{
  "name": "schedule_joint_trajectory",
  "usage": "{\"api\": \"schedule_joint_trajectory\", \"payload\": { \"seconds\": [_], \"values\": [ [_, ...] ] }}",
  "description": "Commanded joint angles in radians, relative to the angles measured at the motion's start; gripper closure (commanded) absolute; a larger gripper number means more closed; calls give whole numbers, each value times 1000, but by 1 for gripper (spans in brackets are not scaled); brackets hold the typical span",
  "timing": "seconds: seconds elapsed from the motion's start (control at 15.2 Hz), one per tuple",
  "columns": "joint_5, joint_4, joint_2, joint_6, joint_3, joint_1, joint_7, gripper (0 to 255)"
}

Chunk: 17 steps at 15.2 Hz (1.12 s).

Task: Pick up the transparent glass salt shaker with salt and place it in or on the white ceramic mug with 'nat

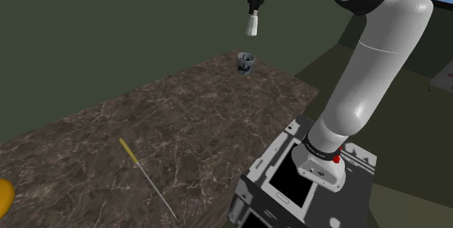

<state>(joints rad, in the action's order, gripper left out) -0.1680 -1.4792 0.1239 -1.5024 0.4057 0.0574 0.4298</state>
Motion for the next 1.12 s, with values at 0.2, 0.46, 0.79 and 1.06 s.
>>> {"api": "schedule_joint_trajectory", "payload": {
  "seconds": [0.2, 0.46, 0.79, 1.06],
  "values": [
    [1, -68, -2, -66, -1, -2, 8, 255],
    [3, -130, -9, -122, -3, -6, 13, 255],
    [3, -201, -12, -190, -4, -9, 19, 255],
    [1, -252, -10, -242, -5, -10, 26, 255]
  ]
}}
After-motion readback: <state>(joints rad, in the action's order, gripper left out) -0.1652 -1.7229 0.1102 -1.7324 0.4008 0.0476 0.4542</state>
